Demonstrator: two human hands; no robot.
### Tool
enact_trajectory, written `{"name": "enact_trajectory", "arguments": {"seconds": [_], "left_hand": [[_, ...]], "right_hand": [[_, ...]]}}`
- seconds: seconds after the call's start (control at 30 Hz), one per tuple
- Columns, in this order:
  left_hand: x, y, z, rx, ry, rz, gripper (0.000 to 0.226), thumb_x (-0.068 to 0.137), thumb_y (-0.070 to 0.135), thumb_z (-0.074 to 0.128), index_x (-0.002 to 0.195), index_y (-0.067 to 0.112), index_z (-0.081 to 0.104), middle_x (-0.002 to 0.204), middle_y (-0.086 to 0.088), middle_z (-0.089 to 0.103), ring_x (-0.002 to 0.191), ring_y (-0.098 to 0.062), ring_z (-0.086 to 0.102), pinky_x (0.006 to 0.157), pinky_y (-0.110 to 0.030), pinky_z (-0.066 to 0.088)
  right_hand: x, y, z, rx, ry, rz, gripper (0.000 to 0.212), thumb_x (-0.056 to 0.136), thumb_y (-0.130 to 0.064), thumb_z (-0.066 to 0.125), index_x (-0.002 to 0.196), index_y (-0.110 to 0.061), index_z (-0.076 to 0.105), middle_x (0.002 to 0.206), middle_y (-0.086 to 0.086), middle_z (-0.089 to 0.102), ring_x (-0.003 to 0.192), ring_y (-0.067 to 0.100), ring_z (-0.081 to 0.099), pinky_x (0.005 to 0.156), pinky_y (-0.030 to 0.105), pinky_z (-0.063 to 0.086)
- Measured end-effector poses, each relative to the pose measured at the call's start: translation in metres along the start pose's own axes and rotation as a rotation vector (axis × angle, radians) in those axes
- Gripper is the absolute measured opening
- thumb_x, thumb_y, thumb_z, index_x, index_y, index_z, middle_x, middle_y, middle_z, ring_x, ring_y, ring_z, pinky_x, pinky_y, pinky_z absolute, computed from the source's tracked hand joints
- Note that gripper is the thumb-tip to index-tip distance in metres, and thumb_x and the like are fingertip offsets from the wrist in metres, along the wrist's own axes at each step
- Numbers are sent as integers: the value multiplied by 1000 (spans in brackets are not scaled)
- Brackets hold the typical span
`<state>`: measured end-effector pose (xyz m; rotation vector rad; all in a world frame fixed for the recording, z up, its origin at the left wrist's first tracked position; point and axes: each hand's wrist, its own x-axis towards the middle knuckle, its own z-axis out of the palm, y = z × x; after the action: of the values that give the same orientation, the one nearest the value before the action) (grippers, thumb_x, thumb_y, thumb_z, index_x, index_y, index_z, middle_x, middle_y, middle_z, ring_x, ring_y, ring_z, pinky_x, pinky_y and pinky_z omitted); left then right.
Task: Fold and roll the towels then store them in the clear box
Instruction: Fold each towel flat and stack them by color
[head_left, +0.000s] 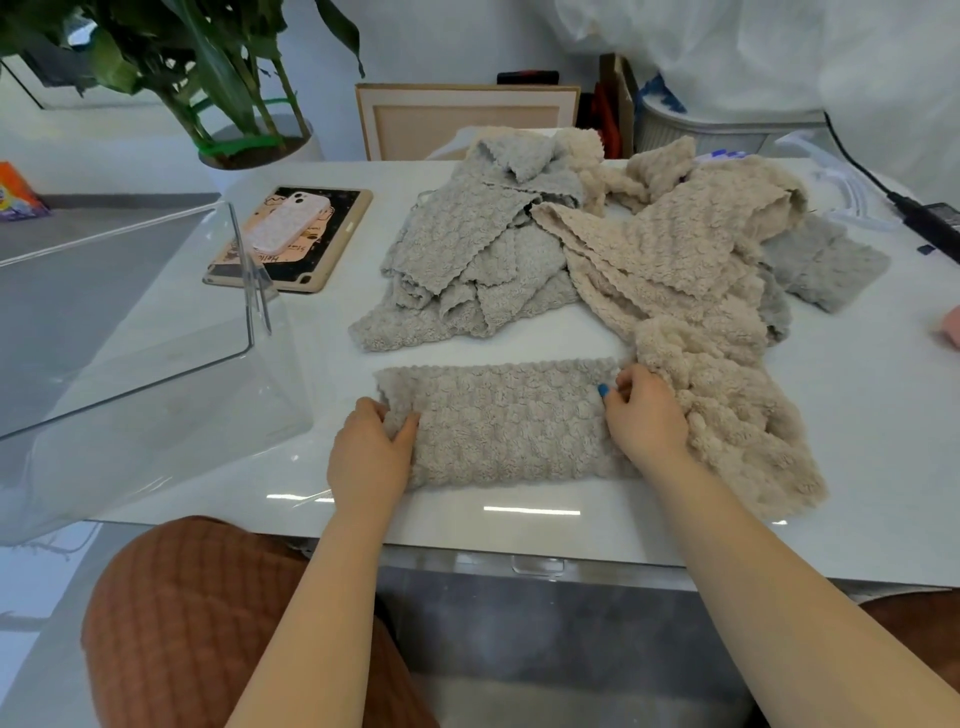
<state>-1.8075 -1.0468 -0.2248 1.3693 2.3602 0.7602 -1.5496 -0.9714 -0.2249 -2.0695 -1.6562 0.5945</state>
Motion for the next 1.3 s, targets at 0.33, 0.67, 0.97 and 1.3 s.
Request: {"name": "enact_trajectory", "arguments": {"seconds": [0.33,0.67,0.97,1.3], "left_hand": [[16,5,-15,328,232,50,65,84,55,58,125,7,42,108,-18,58,94,-37,57,70,-42,42],[-24,6,40,377,-97,373,79,88,64,5,151,18,19,160,-2,11,147,-20,6,117,-47,0],[-57,28,27,-67,-122,739,50,74,57,62,111,23,60,116,4,50,107,-12,48,90,-37,47],[-73,68,63,86,-309,699,43,86,55,30,92,27,62,91,12,52,90,-15,51,76,-34,35]], "right_hand": [[-15,2,-9,54,-142,-38,15,87,-16,56,102,-13,53,89,3,59,86,23,56,73,33,45],[-9,5,-2,-59,-92,-103,22,93,-26,49,113,-20,54,113,3,58,95,24,58,72,34,45],[-11,17,-20,577,-326,-45,25,80,2,62,78,-21,54,71,1,55,60,14,50,62,30,42],[-23,35,-40,554,-338,-47,15,92,-11,57,94,-1,68,73,14,60,60,15,56,57,25,48]]}}
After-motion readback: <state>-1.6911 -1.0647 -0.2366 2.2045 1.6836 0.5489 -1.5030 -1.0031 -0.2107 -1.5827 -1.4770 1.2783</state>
